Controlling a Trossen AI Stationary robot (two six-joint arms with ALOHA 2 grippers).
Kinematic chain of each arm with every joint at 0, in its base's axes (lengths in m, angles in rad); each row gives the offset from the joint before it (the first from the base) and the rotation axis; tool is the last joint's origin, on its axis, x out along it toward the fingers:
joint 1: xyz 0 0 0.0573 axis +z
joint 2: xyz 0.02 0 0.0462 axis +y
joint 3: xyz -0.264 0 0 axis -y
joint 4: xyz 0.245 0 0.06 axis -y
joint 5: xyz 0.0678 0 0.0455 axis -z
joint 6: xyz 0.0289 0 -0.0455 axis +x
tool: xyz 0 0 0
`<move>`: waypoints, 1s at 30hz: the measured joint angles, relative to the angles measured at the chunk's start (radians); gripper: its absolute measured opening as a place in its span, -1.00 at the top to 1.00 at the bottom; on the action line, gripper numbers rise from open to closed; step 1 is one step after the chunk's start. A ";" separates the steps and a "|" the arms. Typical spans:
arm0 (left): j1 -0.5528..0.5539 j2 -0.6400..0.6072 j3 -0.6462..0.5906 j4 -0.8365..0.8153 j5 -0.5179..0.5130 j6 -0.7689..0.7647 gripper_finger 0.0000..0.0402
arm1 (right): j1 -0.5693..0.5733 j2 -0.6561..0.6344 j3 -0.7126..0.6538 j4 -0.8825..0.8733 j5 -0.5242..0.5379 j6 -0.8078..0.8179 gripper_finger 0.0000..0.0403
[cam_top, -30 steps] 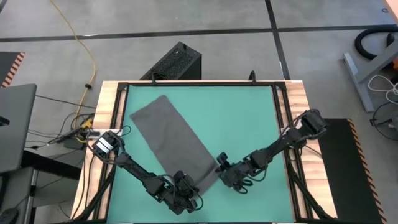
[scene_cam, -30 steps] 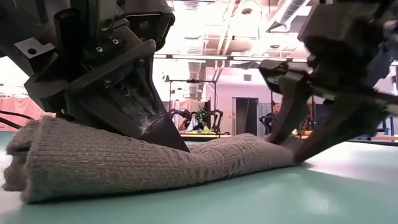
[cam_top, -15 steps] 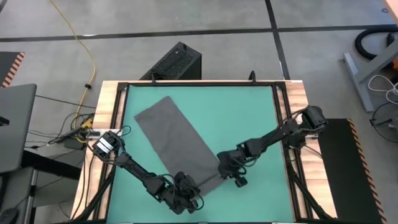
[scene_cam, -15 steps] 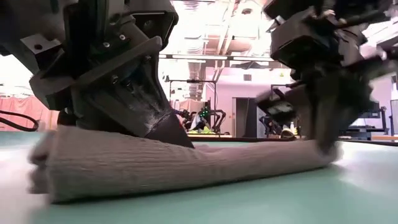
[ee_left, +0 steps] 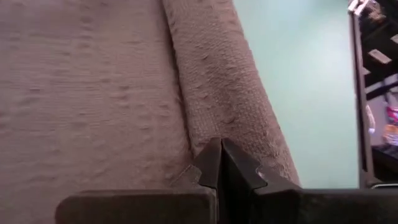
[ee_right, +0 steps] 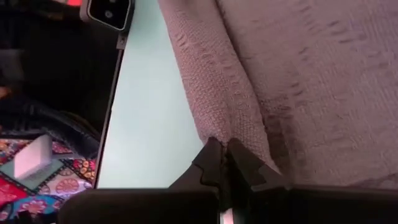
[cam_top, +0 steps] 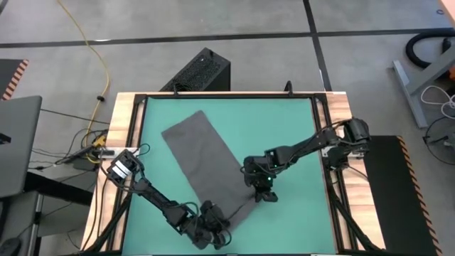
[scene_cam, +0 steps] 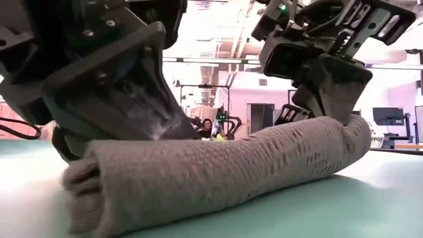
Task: Roll towel
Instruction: Roll the black towel
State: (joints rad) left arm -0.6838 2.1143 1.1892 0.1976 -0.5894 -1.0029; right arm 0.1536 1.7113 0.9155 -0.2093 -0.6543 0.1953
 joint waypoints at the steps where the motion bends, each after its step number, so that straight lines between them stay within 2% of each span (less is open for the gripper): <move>1: -0.002 -0.001 0.000 0.000 -0.020 0.012 1.00 | -0.008 0.008 0.000 0.002 -0.001 0.000 0.90; 5: -0.011 -0.013 -0.002 -0.017 -0.101 0.063 0.95 | -0.037 0.048 0.005 0.004 -0.008 0.010 0.90; 13: -0.023 -0.114 0.000 -0.122 -0.154 0.088 0.79 | -0.068 0.155 0.009 0.001 -0.044 0.018 0.90; 17: -0.024 -0.132 0.000 -0.072 -0.189 0.162 0.77 | -0.077 0.173 0.009 0.008 -0.033 0.018 0.90; 24: 0.024 -0.132 0.000 0.078 -0.058 0.338 0.79 | -0.083 0.169 0.008 0.010 -0.022 0.018 0.90; 30: 0.092 -0.056 0.001 0.158 0.109 0.342 0.97 | -0.085 0.170 0.007 0.011 -0.013 0.040 0.88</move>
State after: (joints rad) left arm -0.5913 2.0580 1.1900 0.3559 -0.4804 -0.6613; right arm 0.0685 1.8812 0.9230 -0.1980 -0.6678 0.2349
